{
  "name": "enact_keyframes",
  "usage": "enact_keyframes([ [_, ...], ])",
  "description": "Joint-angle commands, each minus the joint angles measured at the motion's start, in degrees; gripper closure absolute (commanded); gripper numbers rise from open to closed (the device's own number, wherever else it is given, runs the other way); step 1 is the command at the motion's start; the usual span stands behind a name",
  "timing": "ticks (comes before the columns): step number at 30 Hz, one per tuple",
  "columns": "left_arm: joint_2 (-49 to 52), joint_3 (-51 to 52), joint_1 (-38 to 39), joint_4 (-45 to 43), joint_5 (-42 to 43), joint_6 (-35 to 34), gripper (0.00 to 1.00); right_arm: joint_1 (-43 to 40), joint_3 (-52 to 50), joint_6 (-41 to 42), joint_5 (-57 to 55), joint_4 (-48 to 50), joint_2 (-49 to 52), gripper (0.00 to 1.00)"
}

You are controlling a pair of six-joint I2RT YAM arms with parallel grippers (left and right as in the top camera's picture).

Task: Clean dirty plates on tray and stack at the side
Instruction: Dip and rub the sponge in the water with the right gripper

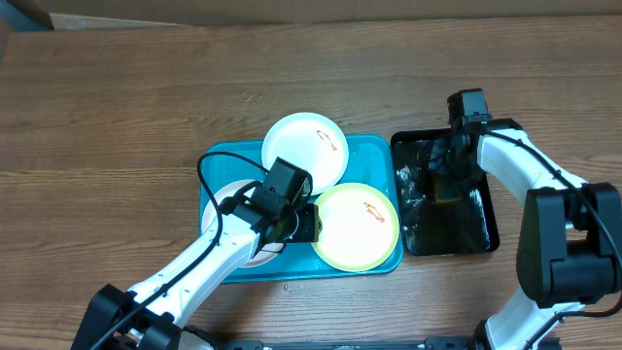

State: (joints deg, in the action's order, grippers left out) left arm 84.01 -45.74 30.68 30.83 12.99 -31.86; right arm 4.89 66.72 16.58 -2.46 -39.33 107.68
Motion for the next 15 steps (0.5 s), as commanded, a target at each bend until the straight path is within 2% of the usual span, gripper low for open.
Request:
enact_keyframes([
  [1,0.0,0.3,0.3,0.0,-0.8,-0.5,0.54,-0.1,-0.3,-0.1,-0.5,1.3,0.5,0.31],
  [5,0.0,0.4,0.3,0.0,-0.8,-0.5,0.54,-0.1,-0.3,-0.1,-0.5,2.7,0.5,0.29],
  [7,0.0,0.4,0.3,0.0,-0.8,-0.5,0.55,-0.1,-0.3,0.0,-0.5,3.1,0.5,0.34],
  [8,0.0,0.4,0.3,0.0,-0.8,-0.5,0.55,-0.1,-0.3,-0.1,-0.5,3.3,0.5,0.40],
  [9,0.0,0.4,0.3,0.0,-0.8,-0.5,0.55,-0.1,-0.3,0.0,-0.5,3.4,0.5,0.51],
  [10,0.0,0.4,0.3,0.0,-0.8,-0.5,0.55,-0.1,-0.3,-0.1,-0.5,3.4,0.5,0.73],
  [11,0.0,0.4,0.3,0.0,-0.8,-0.5,0.55,-0.1,-0.3,-0.1,-0.5,3.3,0.5,0.86],
  [12,0.0,0.4,0.3,0.0,-0.8,-0.5,0.55,-0.1,-0.3,-0.1,-0.5,3.2,0.5,0.95],
  [13,0.0,0.4,0.3,0.0,-0.8,-0.5,0.55,-0.1,-0.3,-0.1,-0.5,3.1,0.5,0.96],
  [15,0.0,0.4,0.3,0.0,-0.8,-0.5,0.55,-0.1,-0.3,-0.5,-0.4,3.3,0.5,0.92],
])
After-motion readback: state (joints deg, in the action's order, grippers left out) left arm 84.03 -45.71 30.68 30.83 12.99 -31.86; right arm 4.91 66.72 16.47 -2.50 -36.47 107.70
